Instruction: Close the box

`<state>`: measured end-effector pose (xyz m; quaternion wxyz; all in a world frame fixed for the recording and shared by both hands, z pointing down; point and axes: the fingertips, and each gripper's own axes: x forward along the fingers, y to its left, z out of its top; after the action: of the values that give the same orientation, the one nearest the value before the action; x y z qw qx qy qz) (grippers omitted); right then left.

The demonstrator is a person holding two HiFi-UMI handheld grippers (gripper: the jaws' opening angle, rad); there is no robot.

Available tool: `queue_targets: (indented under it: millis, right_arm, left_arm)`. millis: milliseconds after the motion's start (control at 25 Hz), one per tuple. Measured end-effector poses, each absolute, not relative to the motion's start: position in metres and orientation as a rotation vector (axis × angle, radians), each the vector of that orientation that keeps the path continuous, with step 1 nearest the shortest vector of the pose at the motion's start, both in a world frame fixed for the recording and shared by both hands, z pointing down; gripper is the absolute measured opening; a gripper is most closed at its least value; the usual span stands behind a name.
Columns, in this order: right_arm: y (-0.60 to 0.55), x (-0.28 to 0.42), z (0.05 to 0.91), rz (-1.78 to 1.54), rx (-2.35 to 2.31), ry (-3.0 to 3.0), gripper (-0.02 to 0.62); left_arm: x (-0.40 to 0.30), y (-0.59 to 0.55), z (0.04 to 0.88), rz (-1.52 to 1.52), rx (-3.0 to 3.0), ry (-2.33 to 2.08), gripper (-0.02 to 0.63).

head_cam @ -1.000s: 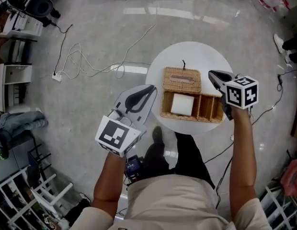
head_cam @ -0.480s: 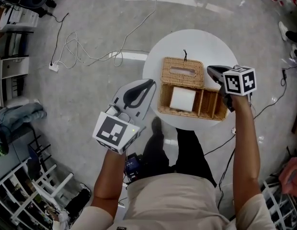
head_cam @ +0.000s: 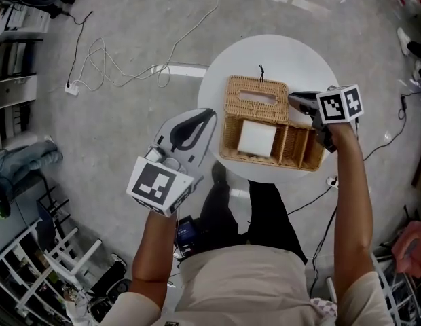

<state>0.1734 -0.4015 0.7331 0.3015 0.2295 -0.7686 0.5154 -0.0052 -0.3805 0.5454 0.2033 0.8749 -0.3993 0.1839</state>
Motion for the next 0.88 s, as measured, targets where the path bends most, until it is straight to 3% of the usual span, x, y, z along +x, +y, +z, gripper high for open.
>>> queue_targets:
  millis: [560, 760, 880]
  right_arm:
    - [-0.395, 0.168, 0.749, 1.744, 0.293, -2.017, 0.182]
    - [-0.392, 0.168, 0.756, 1.933, 0.233, -1.947, 0.177]
    - [-0.393, 0.162, 0.75, 1.951, 0.185, -1.975, 0.104]
  left_arm:
    - [-0.007, -0.387, 0.562, 0.49, 2.42, -1.125, 0.021]
    - [-0.01, -0.388, 0.568, 0.48, 2.416, -1.131, 0.021]
    - [-0.012, -0.387, 0.567, 0.479, 2.409, -1.137, 0.021]
